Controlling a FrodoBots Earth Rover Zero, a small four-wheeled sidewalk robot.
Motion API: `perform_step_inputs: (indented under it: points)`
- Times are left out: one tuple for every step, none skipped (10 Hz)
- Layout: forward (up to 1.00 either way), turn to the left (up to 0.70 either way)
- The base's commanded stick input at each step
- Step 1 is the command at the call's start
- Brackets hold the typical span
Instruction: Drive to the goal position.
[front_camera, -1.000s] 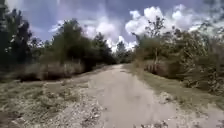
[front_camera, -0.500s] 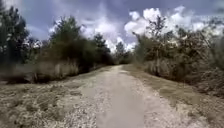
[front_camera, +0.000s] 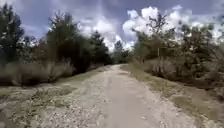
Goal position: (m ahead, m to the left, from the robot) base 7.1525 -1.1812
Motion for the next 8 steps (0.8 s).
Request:
perform_step_inputs:
  points:
    - [0.85, 0.0]
    - [0.85, 0.0]
    - [0.85, 0.0]
    - [0.85, 0.0]
    - [0.85, 0.0]
    - [0.85, 0.0]
    - [0.85, 0.0]
    - [0.85, 0.0]
